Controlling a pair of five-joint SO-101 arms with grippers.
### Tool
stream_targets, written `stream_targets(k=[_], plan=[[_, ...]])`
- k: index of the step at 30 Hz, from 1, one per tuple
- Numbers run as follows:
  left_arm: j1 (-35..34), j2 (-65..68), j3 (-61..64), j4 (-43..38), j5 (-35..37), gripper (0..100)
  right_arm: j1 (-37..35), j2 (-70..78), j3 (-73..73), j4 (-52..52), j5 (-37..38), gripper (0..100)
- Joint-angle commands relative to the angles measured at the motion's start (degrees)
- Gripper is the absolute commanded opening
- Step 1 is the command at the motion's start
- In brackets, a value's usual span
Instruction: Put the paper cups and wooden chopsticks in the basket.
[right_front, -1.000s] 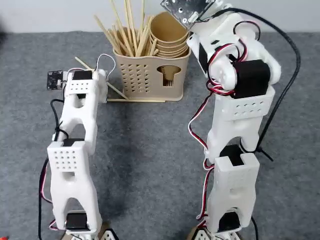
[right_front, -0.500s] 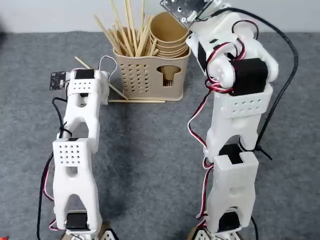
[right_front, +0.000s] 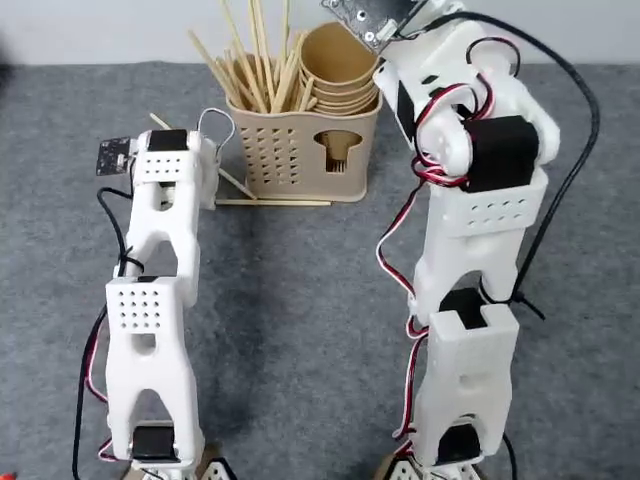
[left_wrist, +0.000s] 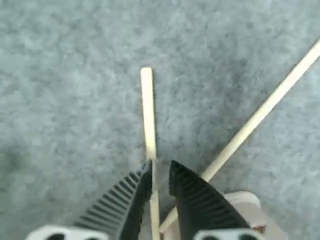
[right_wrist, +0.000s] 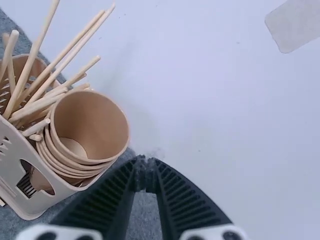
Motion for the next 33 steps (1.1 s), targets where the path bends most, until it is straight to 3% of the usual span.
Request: stream_targets(k=[1, 18, 25, 33], plan=[[0.62, -7.47, -1.71, 2.02, -2.11, 6, 0.66, -0.48, -2.29, -1.19, -0.09, 0.9], [0.88, -0.88, -1.98, 3.52, -3.6, 6, 0.75, -0.48, -2.29, -0.92, -0.09, 0.9], [3.34, 1.93, -2.07, 3.52, -7.3, 23, 0.75, -0.4, -2.29, -0.84, -0.09, 0.9], [2.99, 6.68, -2.07, 1.41, -7.38, 18, 0.75, -0.4, -2.29, -0.84, -0.09, 0.9]])
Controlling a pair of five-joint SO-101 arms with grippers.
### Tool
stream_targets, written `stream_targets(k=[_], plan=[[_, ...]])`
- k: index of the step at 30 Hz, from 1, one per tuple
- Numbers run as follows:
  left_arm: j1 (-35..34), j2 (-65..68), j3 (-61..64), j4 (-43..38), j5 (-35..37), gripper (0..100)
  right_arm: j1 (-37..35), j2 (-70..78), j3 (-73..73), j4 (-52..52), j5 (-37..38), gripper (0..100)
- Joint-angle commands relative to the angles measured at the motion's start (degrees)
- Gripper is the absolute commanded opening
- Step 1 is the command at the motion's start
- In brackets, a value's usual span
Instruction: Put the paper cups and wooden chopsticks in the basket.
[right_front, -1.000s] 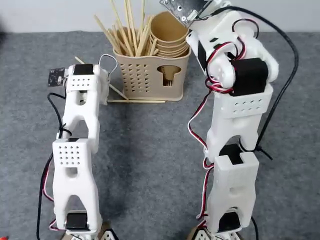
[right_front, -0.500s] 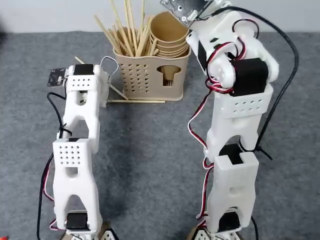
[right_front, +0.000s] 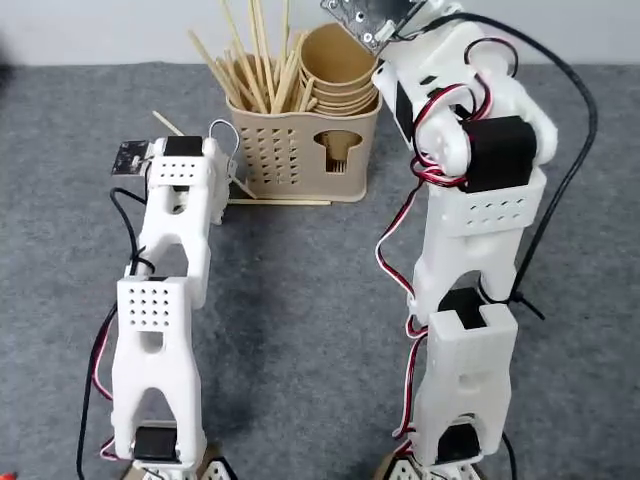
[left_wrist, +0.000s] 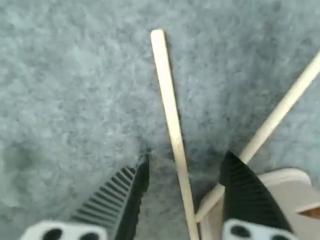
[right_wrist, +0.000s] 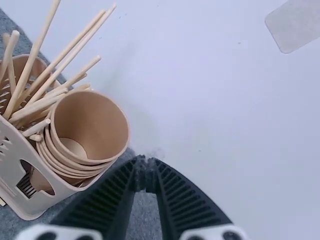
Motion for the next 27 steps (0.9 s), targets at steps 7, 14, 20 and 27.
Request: stream_targets(k=[7, 14, 20, 27], plan=[[0.79, 3.25, -1.27, 2.29, -1.85, 1, 0.75, -0.4, -2.29, -0.84, -0.18, 0.9], [0.53, -0.88, -1.8, 6.59, -5.36, 1, 0.75, -0.4, -2.29, -1.01, -0.26, 0.9], [0.53, -9.14, -11.56, 13.27, -7.47, 1, 0.75, -0.4, -2.29, -1.1, -0.35, 0.9], [-3.43, -16.97, -24.48, 19.43, -16.18, 1, 1.71, -0.48, -2.29, -1.27, -0.35, 0.9]])
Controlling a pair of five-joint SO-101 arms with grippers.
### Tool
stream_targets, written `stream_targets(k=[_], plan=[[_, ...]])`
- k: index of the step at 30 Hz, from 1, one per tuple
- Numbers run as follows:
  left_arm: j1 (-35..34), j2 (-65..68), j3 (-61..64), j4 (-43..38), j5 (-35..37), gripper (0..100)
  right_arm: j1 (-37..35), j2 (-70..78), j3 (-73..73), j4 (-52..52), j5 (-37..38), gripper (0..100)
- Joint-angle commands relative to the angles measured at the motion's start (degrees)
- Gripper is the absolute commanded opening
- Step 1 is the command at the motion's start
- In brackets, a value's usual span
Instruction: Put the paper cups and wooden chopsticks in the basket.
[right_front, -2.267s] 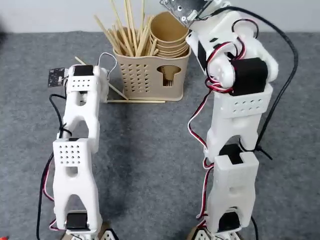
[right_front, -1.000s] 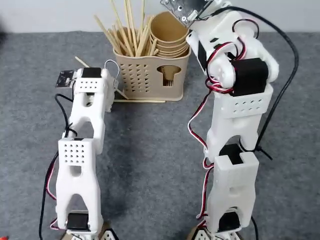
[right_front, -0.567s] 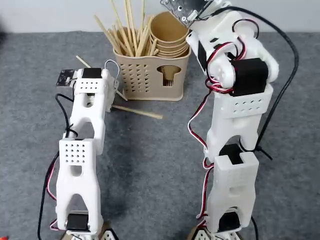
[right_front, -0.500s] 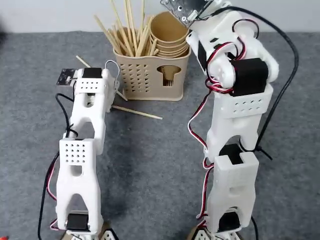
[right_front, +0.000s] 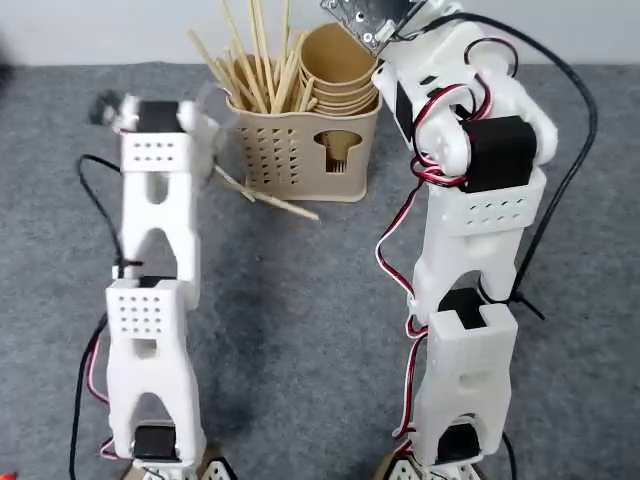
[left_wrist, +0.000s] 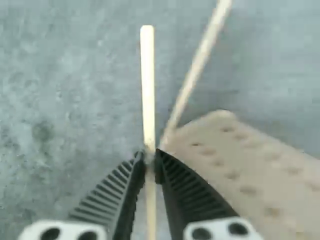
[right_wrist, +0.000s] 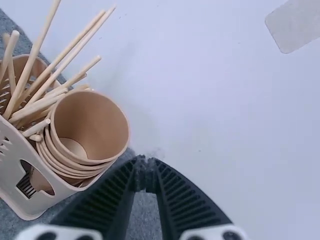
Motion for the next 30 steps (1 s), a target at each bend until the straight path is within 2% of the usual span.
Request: stream_targets(k=[1, 8, 13, 19, 24, 30], plan=[[-3.34, -7.91, -6.64, 1.93, -5.71, 1, 1.63, -0.48, -2.29, -1.27, -0.35, 0.9], [-12.22, -15.12, -9.89, 1.93, -21.63, 1, 2.59, -0.57, -2.29, -1.27, -0.35, 0.9], [-13.45, -19.96, -15.87, 1.67, -28.22, 1, 2.33, -0.48, -2.29, -1.27, -0.44, 0.9], [-7.3, -21.98, -29.58, -5.36, -33.93, 2, 2.24, -0.48, -2.29, -1.01, -0.44, 0.9], [-1.23, -25.05, -29.14, -17.14, -40.79, 2, 2.42, -0.57, -2.29, -0.84, -0.44, 0.9], [5.71, -22.24, -28.18, -31.91, -57.05, 2, 2.51, -0.92, -2.29, -0.84, -0.44, 0.9]])
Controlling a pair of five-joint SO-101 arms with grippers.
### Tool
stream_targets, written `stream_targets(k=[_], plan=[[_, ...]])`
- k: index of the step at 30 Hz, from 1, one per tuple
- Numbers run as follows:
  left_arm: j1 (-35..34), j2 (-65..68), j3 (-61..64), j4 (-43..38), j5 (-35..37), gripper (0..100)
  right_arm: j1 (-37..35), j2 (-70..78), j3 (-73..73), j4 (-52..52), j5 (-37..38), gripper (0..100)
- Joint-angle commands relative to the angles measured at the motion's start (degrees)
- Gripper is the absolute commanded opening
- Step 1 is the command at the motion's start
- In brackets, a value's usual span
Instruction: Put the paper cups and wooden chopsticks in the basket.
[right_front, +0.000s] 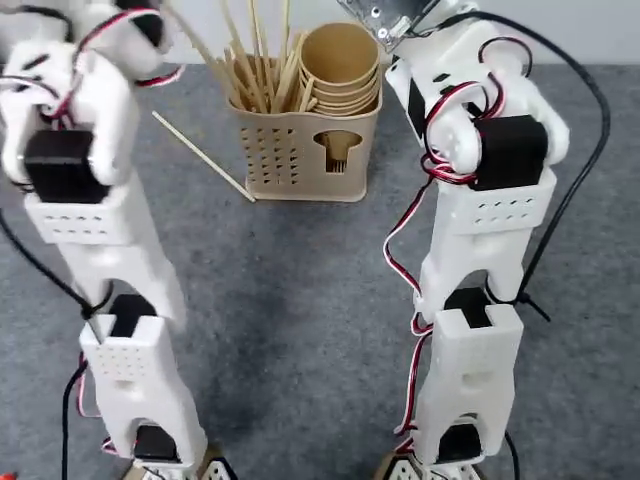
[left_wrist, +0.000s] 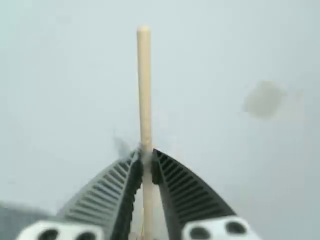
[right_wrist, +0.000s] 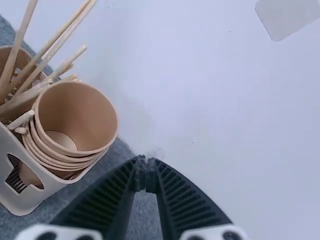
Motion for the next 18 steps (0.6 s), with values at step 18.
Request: stream_targets(k=[18], plan=[[4.75, 21.19, -2.86, -17.14, -10.9, 2, 0.75, -1.01, -2.29, -0.84, -0.44, 0.9]])
